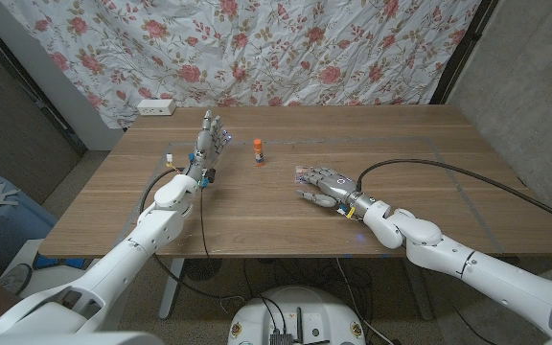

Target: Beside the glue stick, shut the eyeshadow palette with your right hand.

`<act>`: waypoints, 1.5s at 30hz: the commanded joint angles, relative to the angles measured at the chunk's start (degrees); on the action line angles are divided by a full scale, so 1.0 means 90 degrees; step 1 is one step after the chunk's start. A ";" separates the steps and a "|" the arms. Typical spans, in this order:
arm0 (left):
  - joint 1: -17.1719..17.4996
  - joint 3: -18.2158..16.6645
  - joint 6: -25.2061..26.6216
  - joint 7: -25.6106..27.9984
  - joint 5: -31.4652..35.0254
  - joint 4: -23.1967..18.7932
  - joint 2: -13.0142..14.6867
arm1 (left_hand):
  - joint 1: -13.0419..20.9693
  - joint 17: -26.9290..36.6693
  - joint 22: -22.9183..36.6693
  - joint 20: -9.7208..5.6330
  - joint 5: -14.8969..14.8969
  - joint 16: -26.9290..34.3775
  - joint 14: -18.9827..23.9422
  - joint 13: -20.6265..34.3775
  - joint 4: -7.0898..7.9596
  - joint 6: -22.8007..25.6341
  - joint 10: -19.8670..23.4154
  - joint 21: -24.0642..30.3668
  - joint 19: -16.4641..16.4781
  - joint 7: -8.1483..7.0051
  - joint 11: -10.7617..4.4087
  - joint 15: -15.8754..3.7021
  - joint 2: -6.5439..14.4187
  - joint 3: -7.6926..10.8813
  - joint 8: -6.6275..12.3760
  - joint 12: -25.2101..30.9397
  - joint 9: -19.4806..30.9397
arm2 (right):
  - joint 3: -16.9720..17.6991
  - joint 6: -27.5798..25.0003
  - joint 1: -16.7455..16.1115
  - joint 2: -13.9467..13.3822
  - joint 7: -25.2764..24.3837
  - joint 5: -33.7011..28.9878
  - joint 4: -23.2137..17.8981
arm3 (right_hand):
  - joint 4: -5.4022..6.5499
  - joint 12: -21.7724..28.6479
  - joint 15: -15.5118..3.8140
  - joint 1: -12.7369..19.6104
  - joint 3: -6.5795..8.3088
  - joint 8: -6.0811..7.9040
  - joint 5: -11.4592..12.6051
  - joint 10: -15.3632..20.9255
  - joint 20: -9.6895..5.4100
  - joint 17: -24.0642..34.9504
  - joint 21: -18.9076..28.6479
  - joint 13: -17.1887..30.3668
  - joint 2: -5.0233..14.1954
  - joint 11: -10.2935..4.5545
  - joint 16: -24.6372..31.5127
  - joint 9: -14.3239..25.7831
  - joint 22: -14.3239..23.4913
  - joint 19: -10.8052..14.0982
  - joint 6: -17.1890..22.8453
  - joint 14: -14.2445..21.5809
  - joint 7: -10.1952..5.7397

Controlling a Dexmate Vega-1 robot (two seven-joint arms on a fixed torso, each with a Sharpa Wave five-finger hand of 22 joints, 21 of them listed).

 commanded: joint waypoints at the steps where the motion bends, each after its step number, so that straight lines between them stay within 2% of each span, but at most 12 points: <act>1: 0.0001 0.0000 0.0003 0.0000 0.0000 0.0002 -0.0001 | 0.0052 0.0022 0.0028 -0.0051 0.0017 0.0050 -0.0055 0.0022 0.0018 -0.0004 -0.0003 0.0044 0.0054 -0.0035 -0.0066 -0.0457 -0.0030 0.0040 0.0037 0.0031 0.0022 | -0.0077 0.0101 0.0033 0.0013 -0.0221 -0.0065 0.0192 | -0.0008 0.0025 -0.0072 0.0032 0.0076 0.0026 -0.0023 0.0065 -0.0078 0.0027 -0.0004 0.0019 0.0222 -0.0026 0.0054 0.0027 0.0004 -0.0005 0.0037 0.0050 -0.0012; 12: 0.0001 0.0000 0.0003 0.0000 0.0000 0.0002 0.0000 | 0.0052 0.0022 0.0028 -0.0046 0.0017 0.0048 -0.0058 0.0022 0.0018 -0.0005 -0.0006 0.0042 0.0051 -0.0035 -0.0062 -0.0452 -0.0030 0.0041 0.0037 0.0030 0.0022 | -0.0036 0.0306 0.0015 0.0108 -0.0627 0.0107 0.0290 | -0.0036 -0.0028 -0.0046 0.0067 0.0124 -0.0044 -0.0034 -0.0090 -0.0067 0.0016 0.0020 0.0018 0.0226 -0.0049 0.0030 0.0028 0.0003 0.0073 -0.0151 -0.0016 -0.0046; 30: 0.0000 0.0000 0.0003 -0.0013 -0.0004 0.0004 0.0003 | 0.0052 0.0022 0.0028 -0.0049 0.0017 0.0049 -0.0057 0.0022 0.0018 -0.0005 0.0001 0.0042 0.0051 -0.0035 -0.0054 -0.0458 -0.0030 0.0043 0.0037 0.0033 0.0022 | 0.0130 0.0356 -0.0113 0.0152 -0.0829 0.0259 -0.0122 | -0.0097 -0.0017 -0.0044 0.0135 0.0175 -0.0031 -0.0047 -0.0104 0.0001 -0.0002 0.0046 0.0018 0.0214 -0.0061 0.0043 0.0028 0.0003 0.0176 -0.0154 0.0024 -0.0065; 36: 0.0000 0.0001 0.0002 -0.0012 -0.0003 0.0005 0.0002 | 0.0052 0.0022 0.0028 -0.0051 0.0017 0.0049 -0.0057 0.0022 0.0018 -0.0003 -0.0005 0.0041 0.0049 -0.0035 -0.0061 -0.0458 -0.0030 0.0043 0.0037 0.0031 0.0022 | 0.0313 0.0488 -0.0187 0.0125 -0.0731 0.0614 -0.0336 | -0.0109 0.0004 -0.0057 0.0146 0.0202 0.0002 -0.0060 -0.0068 0.0031 -0.0002 0.0076 0.0017 0.0218 -0.0049 0.0079 0.0029 0.0004 0.0289 -0.0080 0.0109 -0.0073; 42: 0.0000 0.0001 0.0003 -0.0012 -0.0003 0.0005 0.0002 | 0.0052 0.0022 0.0028 -0.0054 0.0017 0.0049 -0.0057 0.0022 0.0018 -0.0005 0.0001 0.0042 0.0049 -0.0035 -0.0064 -0.0456 -0.0031 0.0044 0.0036 0.0033 0.0022 | 0.0543 0.0806 -0.0245 0.0125 -0.0722 0.1119 -0.0388 | -0.0118 0.0013 -0.0105 0.0150 0.0219 0.0012 -0.0073 -0.0051 -0.0040 0.0000 0.0103 0.0017 0.0212 -0.0032 0.0106 0.0029 0.0005 0.0398 -0.0051 0.0177 -0.0072; 45: 0.0000 0.0001 0.0003 -0.0012 -0.0003 0.0004 0.0002 | 0.0052 0.0022 0.0028 -0.0051 0.0017 0.0048 -0.0058 0.0022 0.0019 -0.0006 -0.0005 0.0043 0.0051 -0.0035 -0.0060 -0.0451 -0.0031 0.0044 0.0036 0.0031 0.0022 | 0.0661 0.0952 -0.0284 0.0179 -0.0781 0.1379 -0.0349 | -0.0134 0.0026 -0.0144 0.0166 0.0245 0.0027 -0.0083 -0.0020 -0.0192 -0.0003 0.0118 0.0016 0.0215 -0.0012 0.0116 0.0029 0.0004 0.0490 -0.0001 0.0214 -0.0061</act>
